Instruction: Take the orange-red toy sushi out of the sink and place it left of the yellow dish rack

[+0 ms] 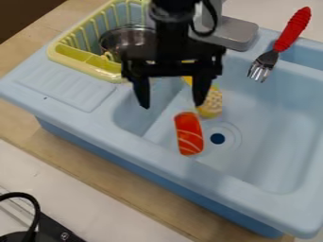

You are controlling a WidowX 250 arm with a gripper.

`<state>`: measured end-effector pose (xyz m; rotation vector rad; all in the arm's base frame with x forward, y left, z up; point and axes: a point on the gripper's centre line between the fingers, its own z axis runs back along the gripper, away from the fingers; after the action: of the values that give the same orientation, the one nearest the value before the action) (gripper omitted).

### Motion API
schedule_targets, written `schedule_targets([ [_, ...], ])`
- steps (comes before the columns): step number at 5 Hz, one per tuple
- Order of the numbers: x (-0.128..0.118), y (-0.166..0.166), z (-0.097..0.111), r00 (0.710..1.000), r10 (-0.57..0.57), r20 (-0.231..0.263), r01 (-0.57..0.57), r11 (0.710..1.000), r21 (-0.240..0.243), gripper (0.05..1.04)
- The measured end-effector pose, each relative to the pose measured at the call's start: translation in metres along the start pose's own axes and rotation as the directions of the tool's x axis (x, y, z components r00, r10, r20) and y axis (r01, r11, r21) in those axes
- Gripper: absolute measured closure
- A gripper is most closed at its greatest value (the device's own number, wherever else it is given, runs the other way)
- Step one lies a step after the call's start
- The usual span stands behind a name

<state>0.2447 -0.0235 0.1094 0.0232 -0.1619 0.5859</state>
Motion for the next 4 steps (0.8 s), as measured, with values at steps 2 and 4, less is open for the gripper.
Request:
schedule_targets([
  [2, -0.003, -0.013, -0.027, 0.987, 0.131, 0.091, -0.119, 0.985, -0.122, 0.09],
  [4, -0.01, -0.013, -0.036, 0.974, 0.217, 0.062, -0.209, 0.972, -0.109, 0.09],
])
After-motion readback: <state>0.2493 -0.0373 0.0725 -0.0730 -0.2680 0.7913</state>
